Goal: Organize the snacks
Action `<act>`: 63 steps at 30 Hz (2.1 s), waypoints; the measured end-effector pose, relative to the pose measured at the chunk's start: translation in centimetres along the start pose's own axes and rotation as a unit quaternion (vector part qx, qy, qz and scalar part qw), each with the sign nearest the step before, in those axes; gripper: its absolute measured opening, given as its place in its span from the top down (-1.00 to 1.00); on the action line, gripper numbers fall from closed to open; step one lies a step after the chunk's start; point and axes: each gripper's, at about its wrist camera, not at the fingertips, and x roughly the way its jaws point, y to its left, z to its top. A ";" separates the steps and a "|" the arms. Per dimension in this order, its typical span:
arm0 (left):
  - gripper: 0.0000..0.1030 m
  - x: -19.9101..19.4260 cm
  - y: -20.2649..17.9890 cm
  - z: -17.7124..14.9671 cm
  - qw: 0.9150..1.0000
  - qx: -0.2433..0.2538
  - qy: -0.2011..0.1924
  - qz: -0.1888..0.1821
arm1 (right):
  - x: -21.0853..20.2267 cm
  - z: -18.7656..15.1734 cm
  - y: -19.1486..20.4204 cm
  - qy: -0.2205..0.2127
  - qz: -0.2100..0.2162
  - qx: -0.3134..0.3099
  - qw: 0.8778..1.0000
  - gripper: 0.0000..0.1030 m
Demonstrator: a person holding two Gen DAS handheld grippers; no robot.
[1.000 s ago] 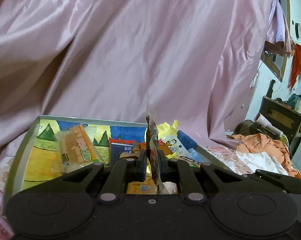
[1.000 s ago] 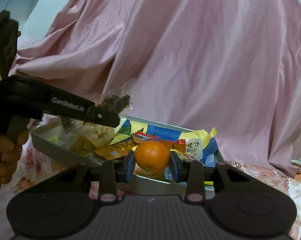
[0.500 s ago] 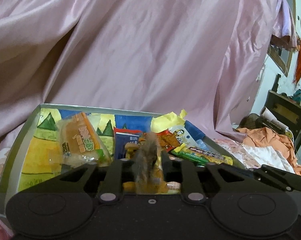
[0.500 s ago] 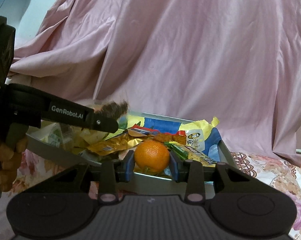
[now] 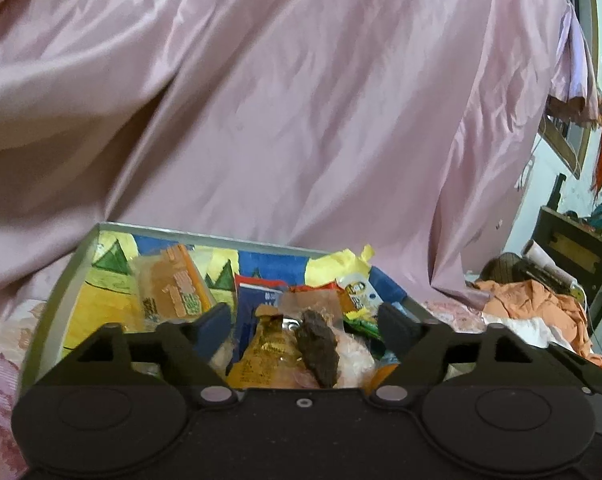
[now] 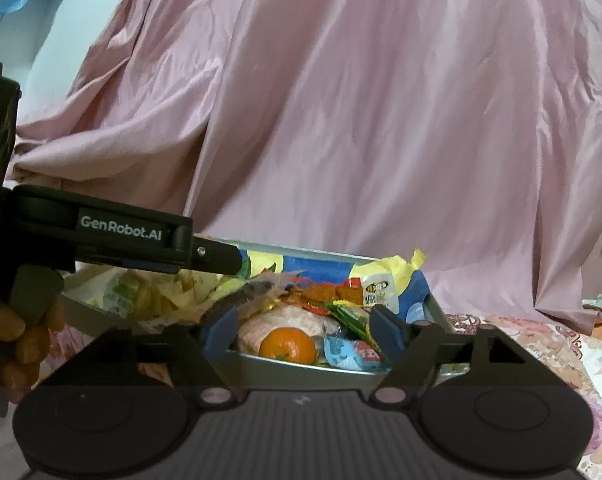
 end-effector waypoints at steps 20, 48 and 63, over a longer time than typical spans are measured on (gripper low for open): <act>-0.98 -7.4 -0.7 0.7 0.997 -0.002 -0.068 0.041 | -6.5 1.7 0.0 -0.075 -0.035 0.052 0.995 -1.00; -0.99 -18.0 -0.6 -2.9 0.992 0.000 -0.084 0.089 | -14.3 1.7 1.7 -0.114 -0.035 0.053 0.991 -1.00; -0.99 -24.2 -0.8 -6.3 0.992 -0.006 -0.077 0.104 | -19.1 0.4 3.7 -0.101 -0.025 0.046 0.994 -1.00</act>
